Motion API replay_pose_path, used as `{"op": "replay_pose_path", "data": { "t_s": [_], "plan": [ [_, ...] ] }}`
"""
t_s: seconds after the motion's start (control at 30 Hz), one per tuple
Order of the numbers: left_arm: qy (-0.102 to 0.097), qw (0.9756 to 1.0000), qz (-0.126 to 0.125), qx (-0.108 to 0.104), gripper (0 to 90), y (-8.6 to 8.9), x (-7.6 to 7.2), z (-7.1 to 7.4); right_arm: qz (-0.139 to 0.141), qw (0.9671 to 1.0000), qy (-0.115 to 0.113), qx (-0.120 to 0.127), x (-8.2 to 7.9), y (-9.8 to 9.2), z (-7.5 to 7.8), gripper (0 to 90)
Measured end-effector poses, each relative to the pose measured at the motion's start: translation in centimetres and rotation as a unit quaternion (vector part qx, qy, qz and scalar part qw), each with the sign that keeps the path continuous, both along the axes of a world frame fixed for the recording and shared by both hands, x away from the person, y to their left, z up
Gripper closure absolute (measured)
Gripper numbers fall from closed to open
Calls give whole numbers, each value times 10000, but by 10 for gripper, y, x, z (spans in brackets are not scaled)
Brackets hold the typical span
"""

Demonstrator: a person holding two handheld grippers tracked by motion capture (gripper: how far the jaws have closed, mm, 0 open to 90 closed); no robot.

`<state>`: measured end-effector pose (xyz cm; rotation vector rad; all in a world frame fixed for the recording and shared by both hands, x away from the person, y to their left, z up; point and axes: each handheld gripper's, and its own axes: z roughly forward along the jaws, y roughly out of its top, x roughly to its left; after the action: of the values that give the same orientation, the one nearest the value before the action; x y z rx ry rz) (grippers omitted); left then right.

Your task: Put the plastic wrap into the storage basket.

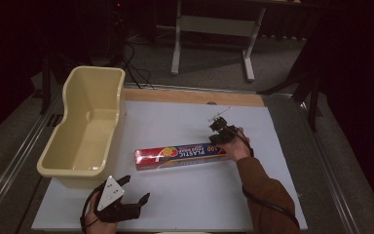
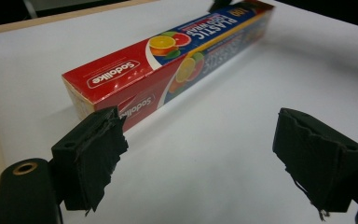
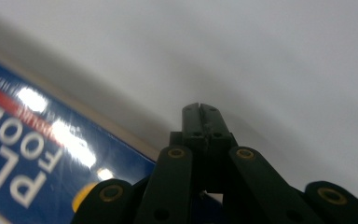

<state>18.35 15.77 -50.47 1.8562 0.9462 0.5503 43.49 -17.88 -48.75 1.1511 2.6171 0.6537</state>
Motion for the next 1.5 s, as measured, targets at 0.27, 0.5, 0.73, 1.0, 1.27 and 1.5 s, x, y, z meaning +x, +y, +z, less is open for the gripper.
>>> {"op": "replay_pose_path", "data": {
  "t_s": [0.27,0.5,0.73,1.0,1.27,1.5],
  "plan": [
    [11,9998,-58,-169,159,-1,2,0,551,9954,590,520,-43,-32,-6,900],
    [-35,9999,-74,-110,159,-3,3,1,1040,9895,103,999,-54,-32,-3,780],
    [-54,9999,-91,-79,159,-3,3,1,1573,9724,-472,1655,-63,-21,0,650],
    [-53,9999,-90,-60,159,-3,2,1,2142,9628,-423,1591,-71,3,-2,458],
    [-49,9999,-106,-52,159,-3,3,1,2505,9572,-365,1403,-73,20,-2,301],
    [-37,9999,-101,-54,159,-3,3,1,2749,9543,-252,1143,-74,34,-4,250]
  ]
}}
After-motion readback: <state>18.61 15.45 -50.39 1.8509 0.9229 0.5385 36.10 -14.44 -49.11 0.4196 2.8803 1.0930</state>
